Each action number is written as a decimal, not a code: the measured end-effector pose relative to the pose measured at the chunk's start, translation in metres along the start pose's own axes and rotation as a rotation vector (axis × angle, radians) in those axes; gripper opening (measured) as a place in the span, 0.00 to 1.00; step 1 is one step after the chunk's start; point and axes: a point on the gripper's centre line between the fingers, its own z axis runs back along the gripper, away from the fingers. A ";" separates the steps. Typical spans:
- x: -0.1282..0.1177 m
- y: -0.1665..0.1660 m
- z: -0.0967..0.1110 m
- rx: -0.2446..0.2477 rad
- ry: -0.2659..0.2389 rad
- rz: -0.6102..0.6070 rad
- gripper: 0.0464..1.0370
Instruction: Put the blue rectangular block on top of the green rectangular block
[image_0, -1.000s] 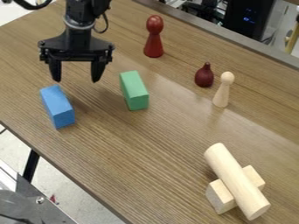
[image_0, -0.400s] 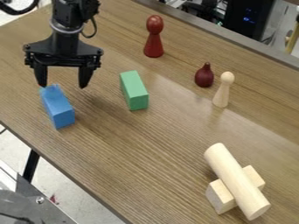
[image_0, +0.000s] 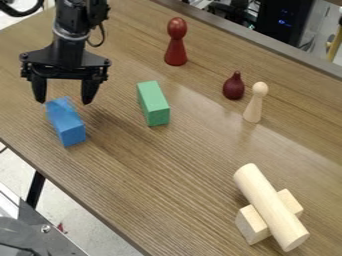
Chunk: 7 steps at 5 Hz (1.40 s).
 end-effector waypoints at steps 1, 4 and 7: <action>-0.003 0.004 -0.005 0.039 0.021 0.024 0.95; -0.016 0.003 -0.012 0.060 0.107 0.103 0.52; 0.000 -0.042 0.061 -0.135 0.041 0.072 0.52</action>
